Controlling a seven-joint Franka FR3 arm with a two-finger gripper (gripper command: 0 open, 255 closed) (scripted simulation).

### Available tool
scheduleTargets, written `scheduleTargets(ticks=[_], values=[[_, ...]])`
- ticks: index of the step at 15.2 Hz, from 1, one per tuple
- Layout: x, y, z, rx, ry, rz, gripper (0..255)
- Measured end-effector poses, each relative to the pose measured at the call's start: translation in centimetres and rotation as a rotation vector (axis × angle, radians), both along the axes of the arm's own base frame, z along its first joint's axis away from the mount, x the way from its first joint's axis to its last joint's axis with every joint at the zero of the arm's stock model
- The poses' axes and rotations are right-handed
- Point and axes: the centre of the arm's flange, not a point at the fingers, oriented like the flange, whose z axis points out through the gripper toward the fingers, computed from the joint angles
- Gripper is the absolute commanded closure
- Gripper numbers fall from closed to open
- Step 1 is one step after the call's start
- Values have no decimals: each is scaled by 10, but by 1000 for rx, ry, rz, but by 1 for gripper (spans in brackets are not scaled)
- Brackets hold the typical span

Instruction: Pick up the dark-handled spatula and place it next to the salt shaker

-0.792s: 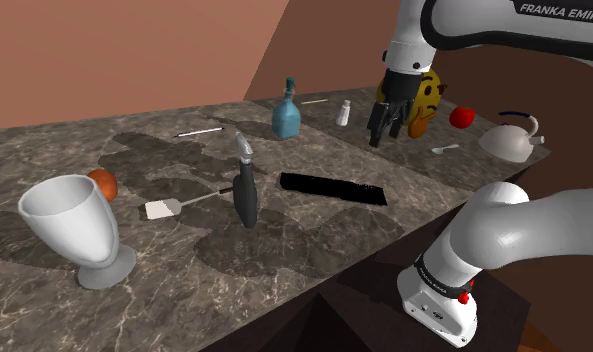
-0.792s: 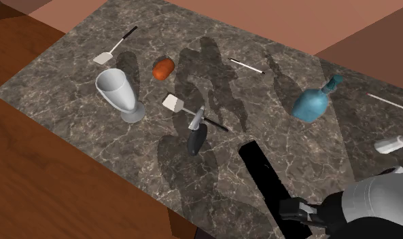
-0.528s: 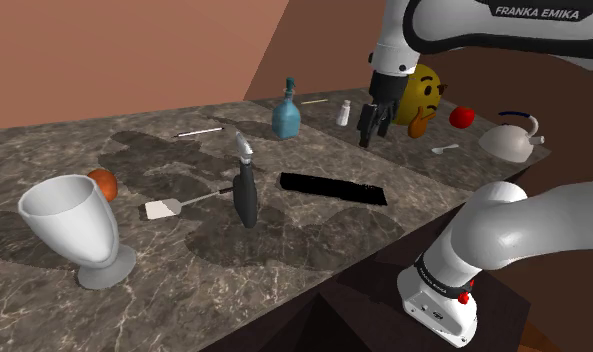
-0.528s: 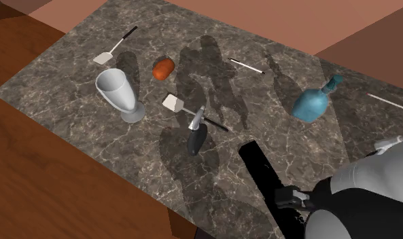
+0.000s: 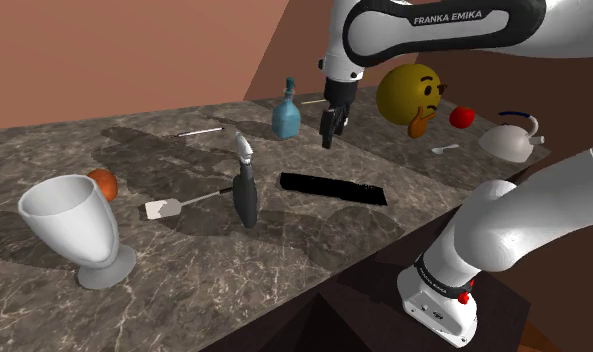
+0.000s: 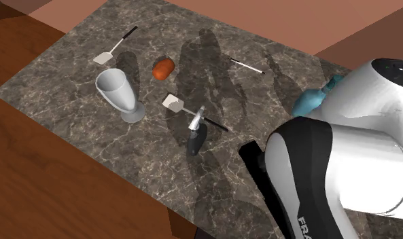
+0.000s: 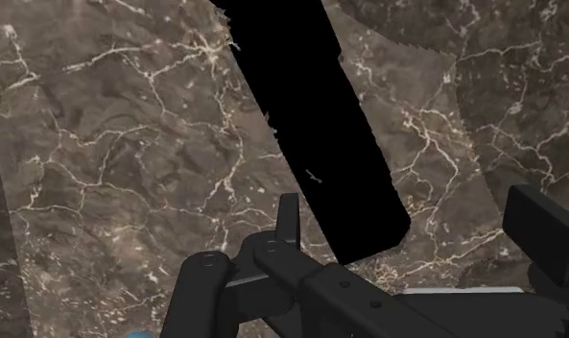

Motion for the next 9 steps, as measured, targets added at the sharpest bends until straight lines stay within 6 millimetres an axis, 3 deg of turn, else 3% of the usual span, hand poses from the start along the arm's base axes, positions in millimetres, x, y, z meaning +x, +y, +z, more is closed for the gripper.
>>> scheduleTargets(ticks=[9], values=[[76,78,-38,-1,-20,316,0]])
